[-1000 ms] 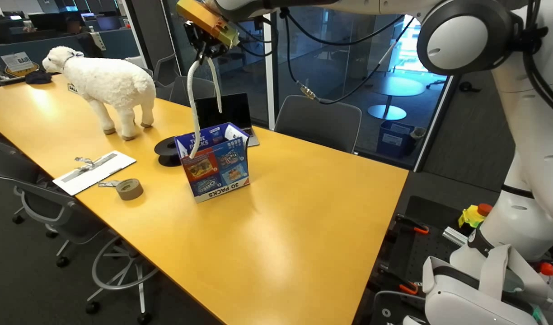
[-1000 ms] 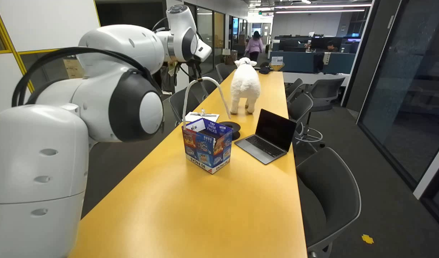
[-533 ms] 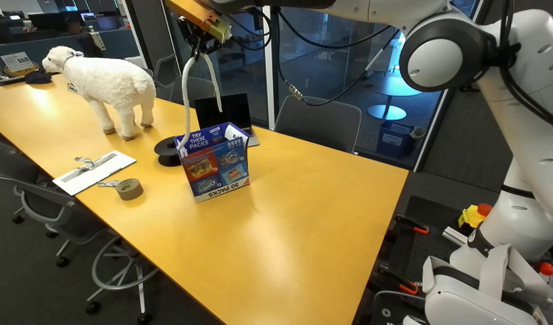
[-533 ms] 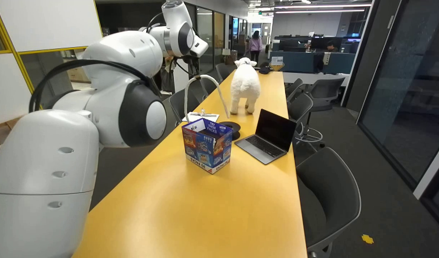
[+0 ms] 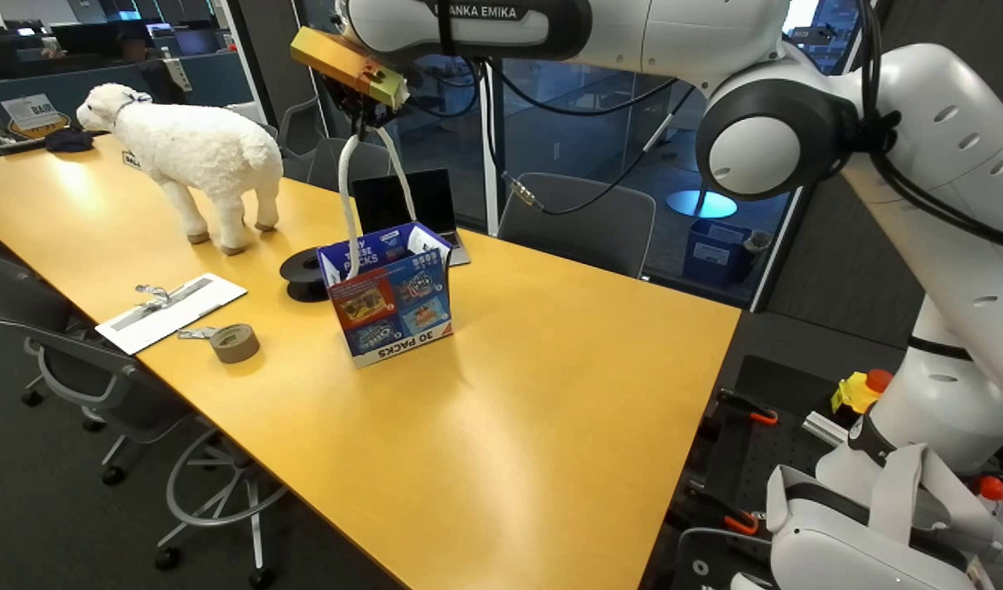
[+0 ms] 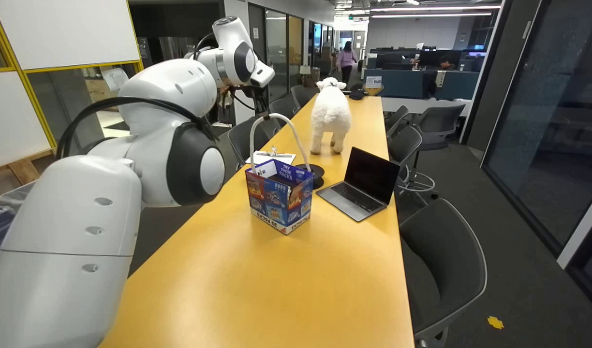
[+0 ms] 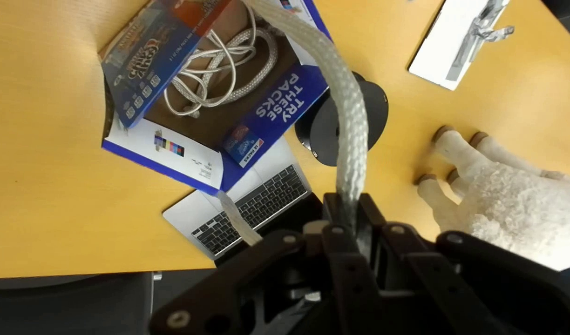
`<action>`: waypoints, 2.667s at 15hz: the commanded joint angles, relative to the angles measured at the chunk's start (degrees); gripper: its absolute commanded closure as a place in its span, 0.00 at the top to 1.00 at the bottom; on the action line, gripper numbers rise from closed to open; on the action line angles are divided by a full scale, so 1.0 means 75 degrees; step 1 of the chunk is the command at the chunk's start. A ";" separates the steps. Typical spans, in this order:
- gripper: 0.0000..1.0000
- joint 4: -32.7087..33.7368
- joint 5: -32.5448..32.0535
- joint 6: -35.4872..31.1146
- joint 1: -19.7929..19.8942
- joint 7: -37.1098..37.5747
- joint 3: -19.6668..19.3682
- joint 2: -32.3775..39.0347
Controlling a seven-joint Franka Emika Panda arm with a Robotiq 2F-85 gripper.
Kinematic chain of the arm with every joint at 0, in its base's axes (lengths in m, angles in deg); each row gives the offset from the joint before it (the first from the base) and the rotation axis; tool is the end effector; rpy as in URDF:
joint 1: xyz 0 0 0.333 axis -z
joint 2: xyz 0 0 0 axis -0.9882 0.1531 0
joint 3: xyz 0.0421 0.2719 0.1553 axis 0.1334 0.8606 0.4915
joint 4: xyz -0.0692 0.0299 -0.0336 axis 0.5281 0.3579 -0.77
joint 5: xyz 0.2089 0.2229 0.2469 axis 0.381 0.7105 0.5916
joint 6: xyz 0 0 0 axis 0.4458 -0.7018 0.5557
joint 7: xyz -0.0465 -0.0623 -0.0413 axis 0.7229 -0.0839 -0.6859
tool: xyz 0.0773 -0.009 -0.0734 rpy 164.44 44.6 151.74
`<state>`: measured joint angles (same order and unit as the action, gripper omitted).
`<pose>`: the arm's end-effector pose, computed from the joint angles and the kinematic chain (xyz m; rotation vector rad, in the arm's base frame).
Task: Put the white ropes inside the blue box
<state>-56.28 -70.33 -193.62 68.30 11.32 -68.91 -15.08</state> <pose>0.7762 0.1243 0.5722 -2.3768 1.5359 -0.7681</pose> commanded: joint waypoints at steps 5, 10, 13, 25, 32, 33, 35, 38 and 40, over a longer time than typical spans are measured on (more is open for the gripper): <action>0.08 0.0855 -0.0143 0.0975 -0.0332 0.0172 -0.0127 0.0420; 0.17 0.0895 -0.0103 0.1442 -0.0511 0.0115 -0.0098 0.0515; 0.50 0.0925 -0.0071 0.1601 -0.0521 0.0079 -0.0091 0.0619; 1.00 -0.0224 0.0095 0.2563 -0.0241 -0.2025 0.0177 -0.0106; 1.00 -0.2096 0.0508 0.3117 0.0759 -0.5383 0.0502 -0.1714; 1.00 -0.2469 0.0597 0.3050 0.0939 -0.5884 0.0537 -0.1975; 1.00 -0.3209 0.0781 0.3050 0.1303 -0.6928 0.0561 -0.2486; 1.00 -0.4298 0.1039 0.3134 0.1797 -0.8490 0.0534 -0.3244; 1.00 -0.5031 0.1104 0.3274 0.2073 -0.9534 0.0487 -0.3784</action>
<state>-82.68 -63.73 -169.34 80.98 -50.22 -65.92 -34.84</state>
